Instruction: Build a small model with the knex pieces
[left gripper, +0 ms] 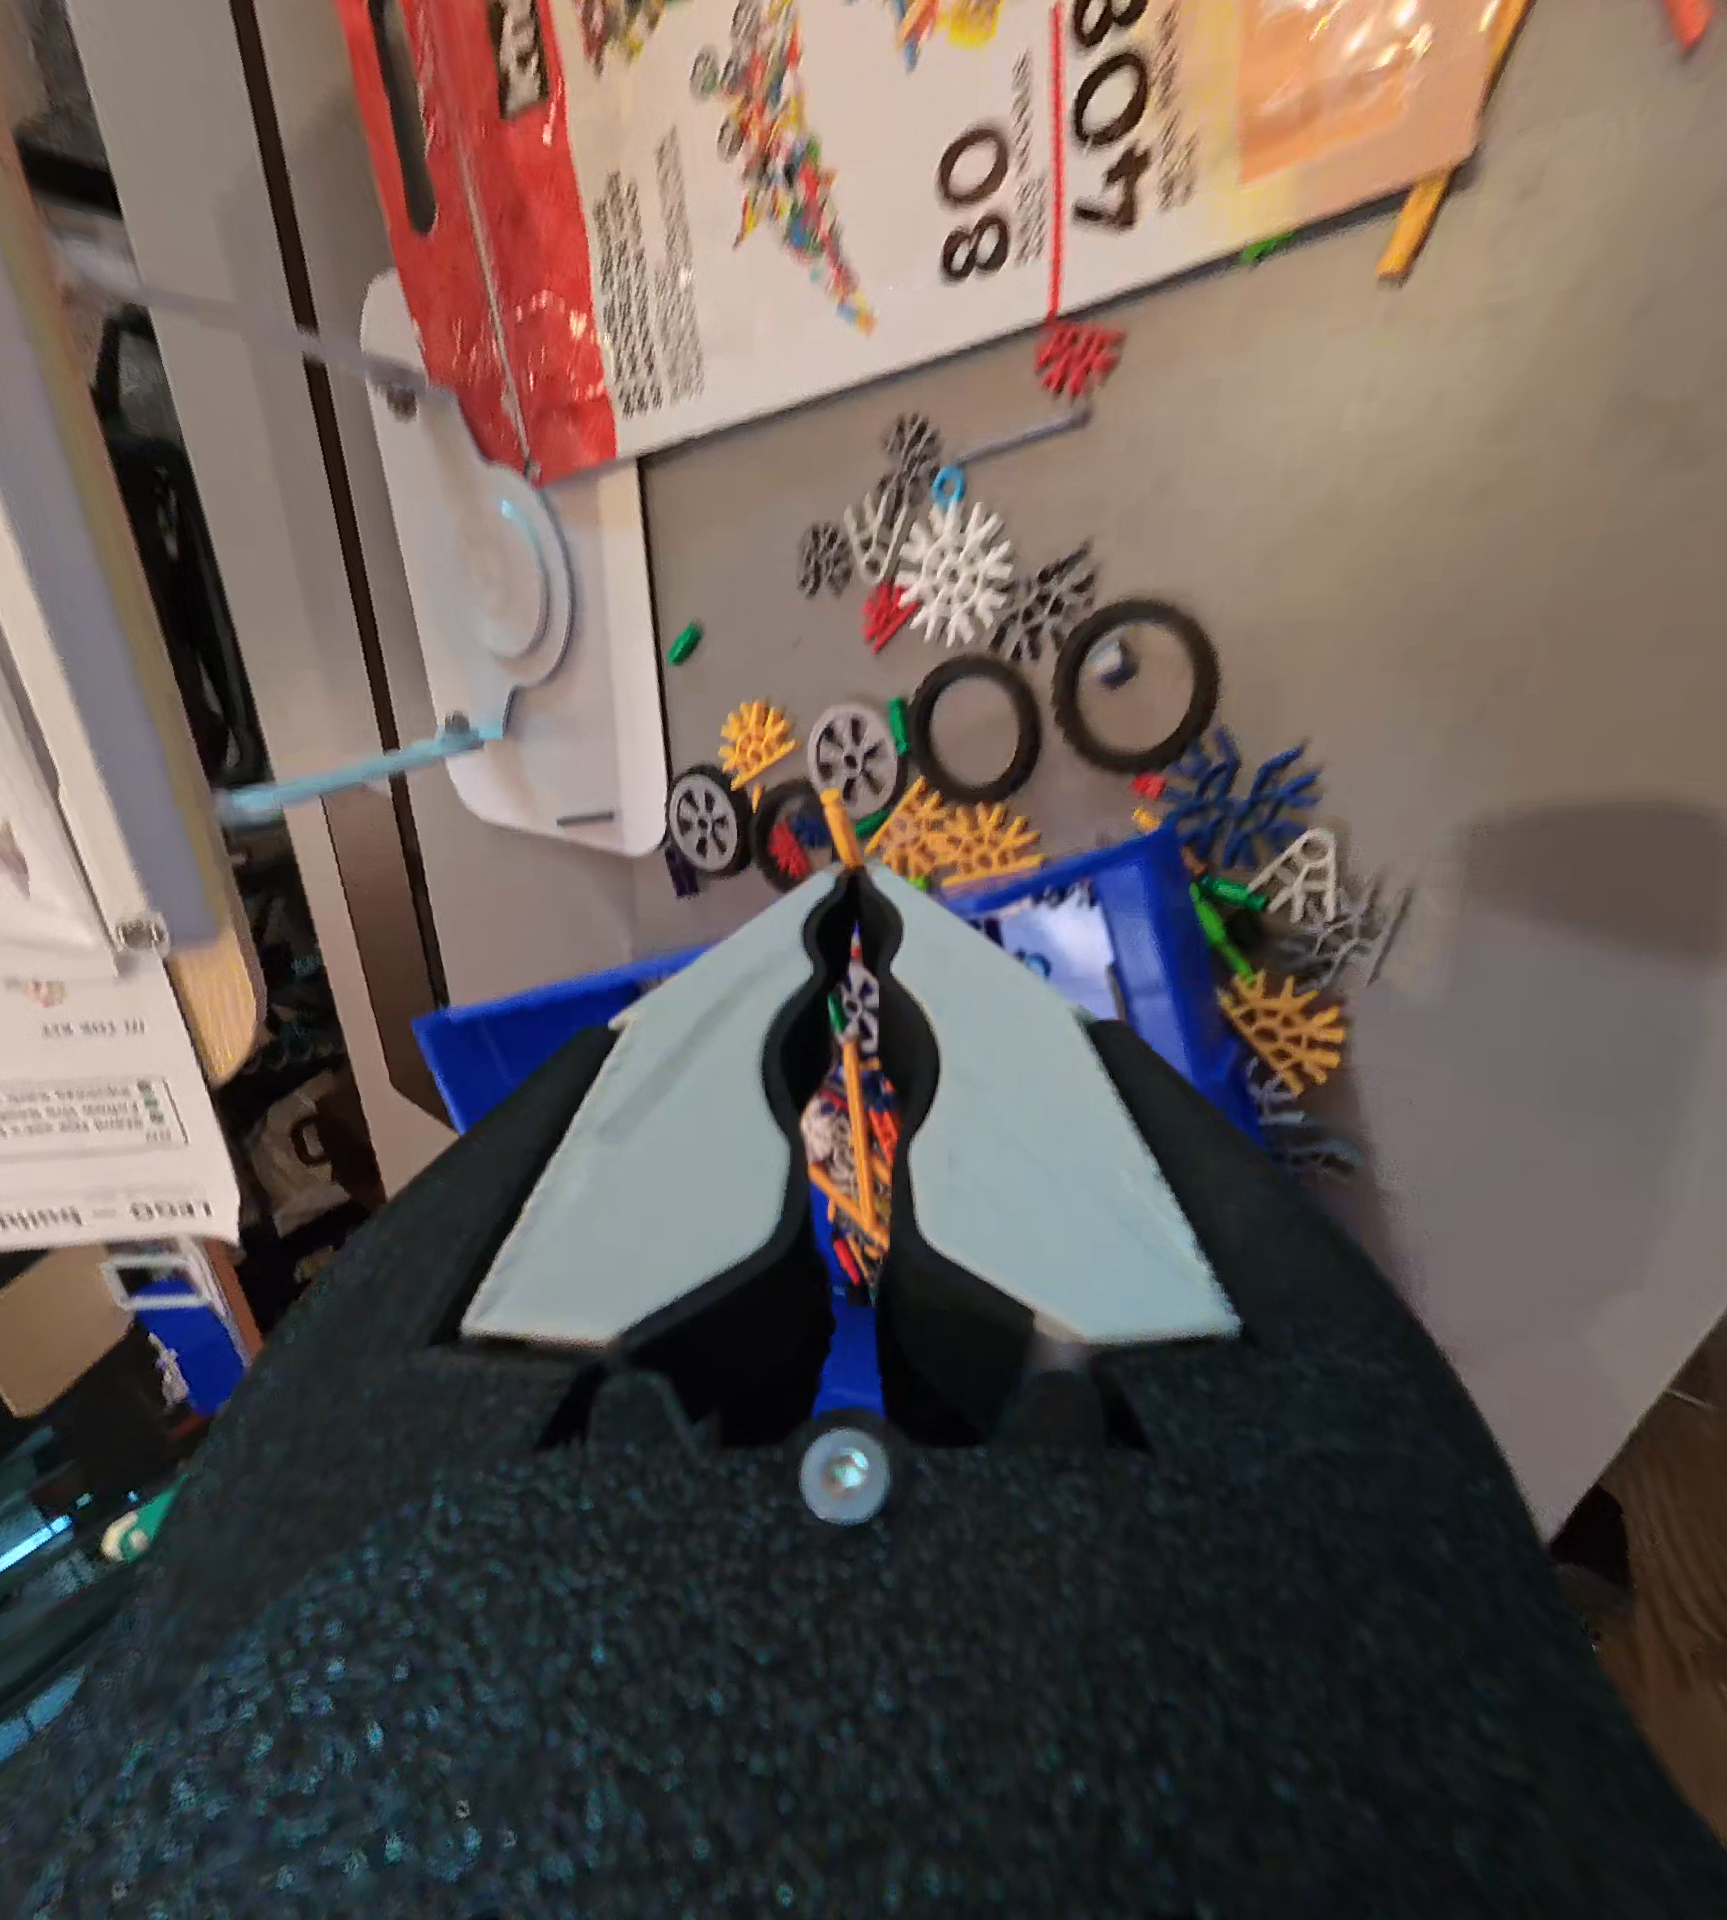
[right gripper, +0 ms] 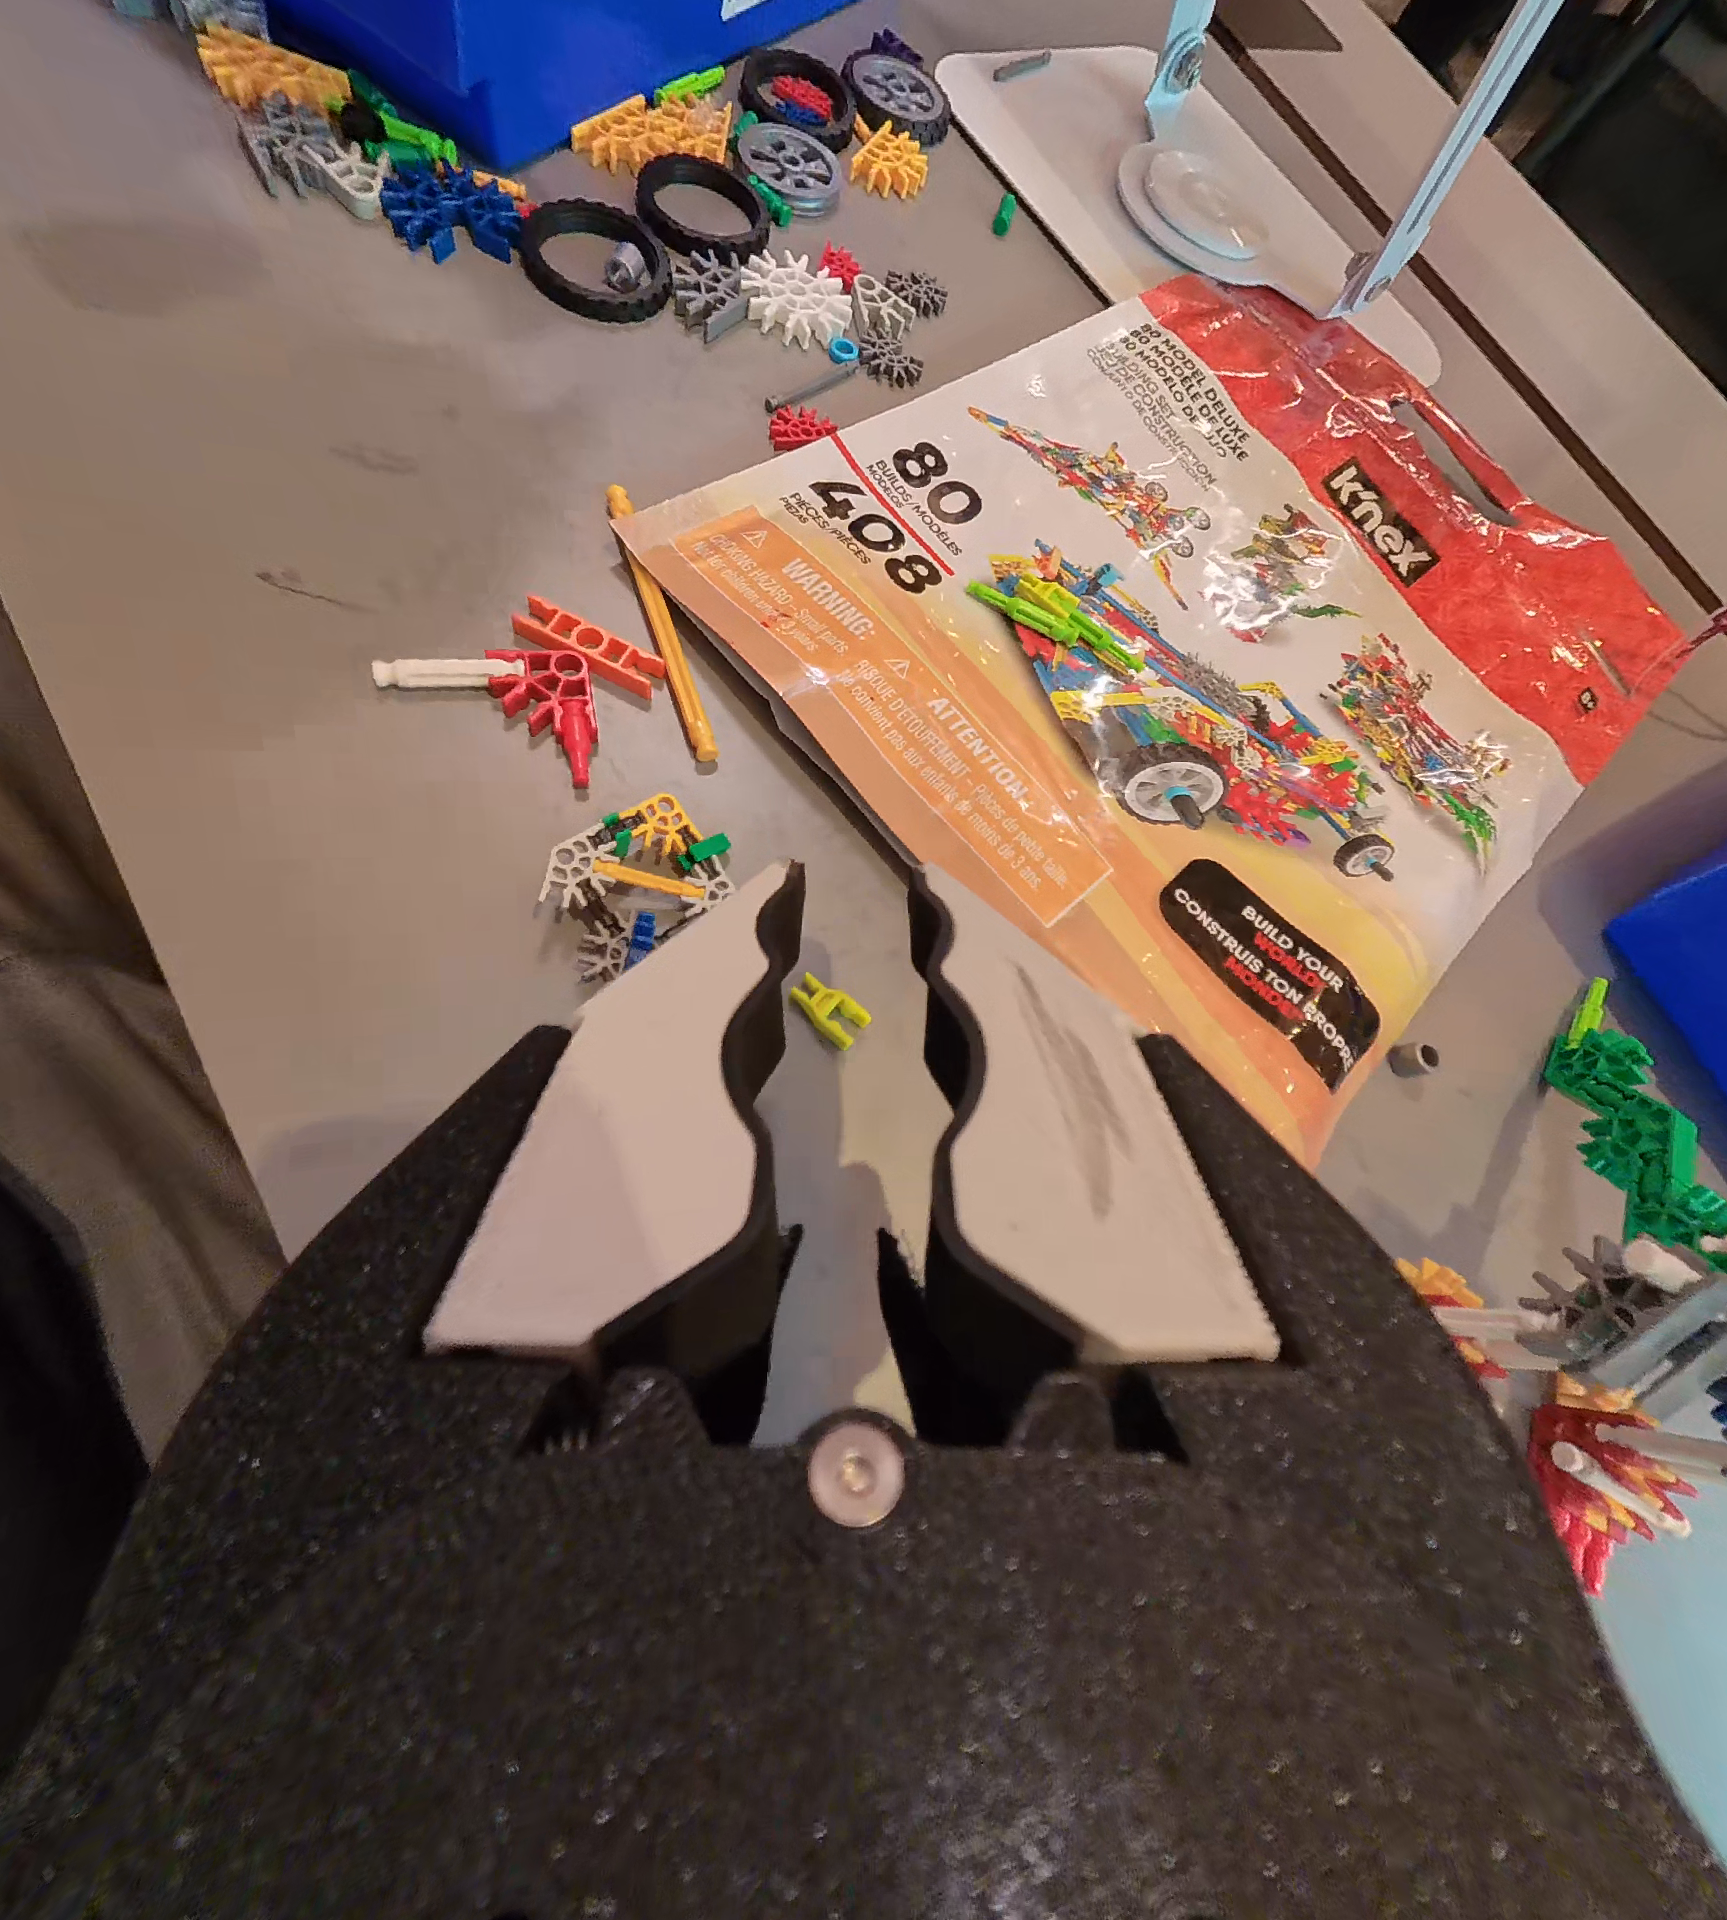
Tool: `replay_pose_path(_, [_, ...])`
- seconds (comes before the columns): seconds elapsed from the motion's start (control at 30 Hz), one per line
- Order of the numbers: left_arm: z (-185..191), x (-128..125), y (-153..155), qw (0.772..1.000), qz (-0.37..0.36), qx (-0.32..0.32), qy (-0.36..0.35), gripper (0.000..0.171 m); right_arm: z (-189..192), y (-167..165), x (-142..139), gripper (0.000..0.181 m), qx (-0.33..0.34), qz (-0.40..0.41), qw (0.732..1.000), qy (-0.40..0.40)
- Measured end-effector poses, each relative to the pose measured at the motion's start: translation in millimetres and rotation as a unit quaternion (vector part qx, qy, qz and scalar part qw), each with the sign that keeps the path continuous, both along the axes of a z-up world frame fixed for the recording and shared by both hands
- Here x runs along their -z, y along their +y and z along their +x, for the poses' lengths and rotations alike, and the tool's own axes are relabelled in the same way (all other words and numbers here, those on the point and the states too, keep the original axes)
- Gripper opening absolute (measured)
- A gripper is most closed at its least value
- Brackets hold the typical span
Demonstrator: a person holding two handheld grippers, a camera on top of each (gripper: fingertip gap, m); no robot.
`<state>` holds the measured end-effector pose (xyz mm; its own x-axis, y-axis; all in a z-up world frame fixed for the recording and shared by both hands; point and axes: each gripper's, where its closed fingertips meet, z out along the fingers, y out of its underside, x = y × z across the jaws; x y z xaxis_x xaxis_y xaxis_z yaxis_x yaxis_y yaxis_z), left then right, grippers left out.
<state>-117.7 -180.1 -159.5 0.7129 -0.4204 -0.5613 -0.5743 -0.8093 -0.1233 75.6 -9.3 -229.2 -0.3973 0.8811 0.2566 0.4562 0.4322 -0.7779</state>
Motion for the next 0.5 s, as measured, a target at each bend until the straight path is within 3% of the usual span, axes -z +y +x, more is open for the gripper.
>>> replay_pose_path(0.5, [110,33,101,0.987,0.014,0.158,-0.033,0.0,24,-15,-43,0.014,-0.008,-0.008,0.998,0.062])
